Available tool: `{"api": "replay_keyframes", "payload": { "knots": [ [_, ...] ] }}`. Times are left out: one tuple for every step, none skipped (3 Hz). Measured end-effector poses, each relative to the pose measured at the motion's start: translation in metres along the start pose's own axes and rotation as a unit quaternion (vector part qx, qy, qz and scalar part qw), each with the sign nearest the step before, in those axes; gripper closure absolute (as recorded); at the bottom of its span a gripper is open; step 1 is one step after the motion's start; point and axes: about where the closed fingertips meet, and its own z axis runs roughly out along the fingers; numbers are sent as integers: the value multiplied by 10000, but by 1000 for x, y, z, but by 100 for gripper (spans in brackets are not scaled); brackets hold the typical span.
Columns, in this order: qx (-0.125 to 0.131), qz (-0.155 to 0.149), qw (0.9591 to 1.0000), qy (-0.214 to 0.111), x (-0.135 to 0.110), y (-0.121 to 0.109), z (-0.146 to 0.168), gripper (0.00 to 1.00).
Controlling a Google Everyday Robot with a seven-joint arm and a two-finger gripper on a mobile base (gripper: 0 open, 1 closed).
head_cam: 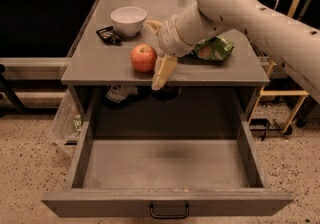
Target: Pick apple from top drawer and place on counter
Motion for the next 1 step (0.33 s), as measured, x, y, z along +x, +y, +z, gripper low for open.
{"api": "replay_keyframes", "payload": {
  "knots": [
    [0,0,10000,0,0,0,0,0]
  ]
}}
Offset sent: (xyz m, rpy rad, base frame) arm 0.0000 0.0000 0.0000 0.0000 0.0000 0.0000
